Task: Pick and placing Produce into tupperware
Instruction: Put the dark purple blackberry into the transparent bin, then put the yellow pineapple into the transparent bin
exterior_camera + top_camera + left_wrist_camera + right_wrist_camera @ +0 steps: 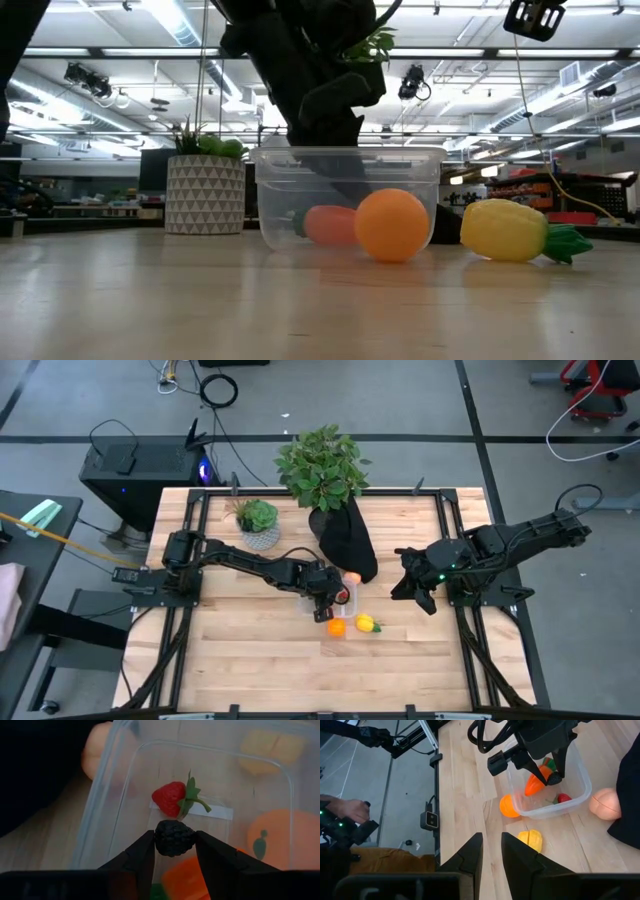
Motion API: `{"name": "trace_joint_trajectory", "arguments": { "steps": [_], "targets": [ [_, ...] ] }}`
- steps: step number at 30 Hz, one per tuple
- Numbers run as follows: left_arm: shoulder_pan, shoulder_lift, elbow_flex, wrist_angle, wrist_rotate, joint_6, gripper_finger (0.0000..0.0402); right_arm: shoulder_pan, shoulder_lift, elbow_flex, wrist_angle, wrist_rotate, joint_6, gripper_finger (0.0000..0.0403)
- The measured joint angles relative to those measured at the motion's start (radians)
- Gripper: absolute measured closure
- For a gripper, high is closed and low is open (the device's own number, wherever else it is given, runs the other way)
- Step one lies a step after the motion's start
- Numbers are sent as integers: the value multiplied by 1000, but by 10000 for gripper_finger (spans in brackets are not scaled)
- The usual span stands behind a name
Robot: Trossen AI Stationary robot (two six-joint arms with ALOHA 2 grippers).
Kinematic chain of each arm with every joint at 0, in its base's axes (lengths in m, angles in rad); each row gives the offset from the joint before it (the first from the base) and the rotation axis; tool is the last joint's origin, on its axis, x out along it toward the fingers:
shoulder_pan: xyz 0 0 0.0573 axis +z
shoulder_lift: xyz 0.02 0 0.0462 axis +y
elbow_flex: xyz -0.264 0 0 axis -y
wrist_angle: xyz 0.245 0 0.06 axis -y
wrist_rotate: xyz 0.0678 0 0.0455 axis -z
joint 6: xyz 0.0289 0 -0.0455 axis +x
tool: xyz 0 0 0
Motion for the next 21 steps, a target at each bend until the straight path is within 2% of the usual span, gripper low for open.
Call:
{"name": "trace_joint_trajectory", "arguments": {
  "steps": [12,21],
  "targets": [
    [-1,0,0,0,0,2,224,0,0,0,0,0,3,325],
    [-23,-49,-1,79,0,2,232,0,0,0,0,0,3,325]
  ]
}}
